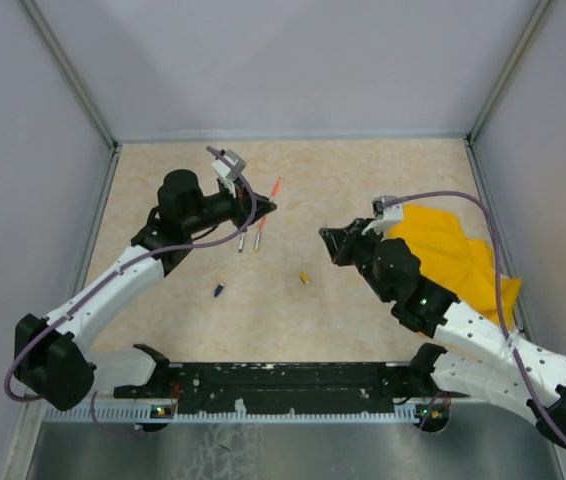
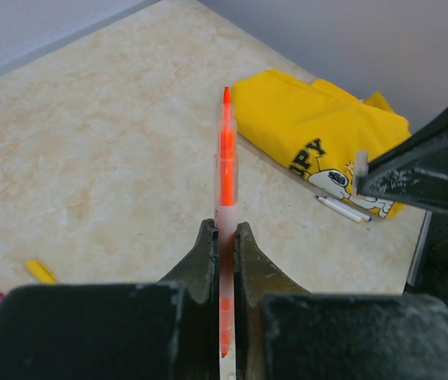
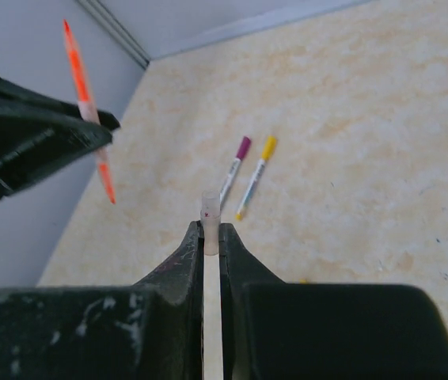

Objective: Insert the pens into the pen caps
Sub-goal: Insert the pen cap onto the pen.

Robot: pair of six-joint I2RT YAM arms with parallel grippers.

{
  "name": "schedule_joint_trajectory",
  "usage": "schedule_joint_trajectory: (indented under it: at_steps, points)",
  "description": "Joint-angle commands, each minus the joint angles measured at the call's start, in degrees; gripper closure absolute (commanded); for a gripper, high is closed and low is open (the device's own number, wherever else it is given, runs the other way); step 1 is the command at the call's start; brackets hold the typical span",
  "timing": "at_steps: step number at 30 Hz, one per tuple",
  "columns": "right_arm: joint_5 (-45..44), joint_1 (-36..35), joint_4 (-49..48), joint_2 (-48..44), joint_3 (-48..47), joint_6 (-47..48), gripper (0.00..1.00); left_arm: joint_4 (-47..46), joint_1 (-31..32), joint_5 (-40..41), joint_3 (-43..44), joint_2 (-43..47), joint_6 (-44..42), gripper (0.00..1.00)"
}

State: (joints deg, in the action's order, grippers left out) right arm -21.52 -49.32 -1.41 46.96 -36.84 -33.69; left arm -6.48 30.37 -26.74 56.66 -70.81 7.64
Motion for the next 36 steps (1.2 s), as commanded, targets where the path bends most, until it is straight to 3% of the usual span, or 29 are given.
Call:
schedule_joint_trajectory:
  at_steps: [1,13,26,36]
  points:
    - [-4.6,0.18,-16.76,-0.39,-0.82,-0.89,1.0,-3.97,-0.2,-8.78,-0.98,0.96,-1.07,0.97]
    - [-4.29,0.38,-34.02,7.09,-4.54,1.05,1.0,-5.4,-0.21,-14.17,-1.54,1.2,-2.2,0.98]
    - [2.05,1.68,-41.21,14.79,-9.71,0.09,1.0,-5.74,-0.22,-15.45,-1.46,0.32,-2.18,0.99]
    - [2.56,2.03,-40.89,16.92,-10.28,0.34,1.0,-5.57,-0.18,-14.83,-1.47,0.62,-2.62,0.99]
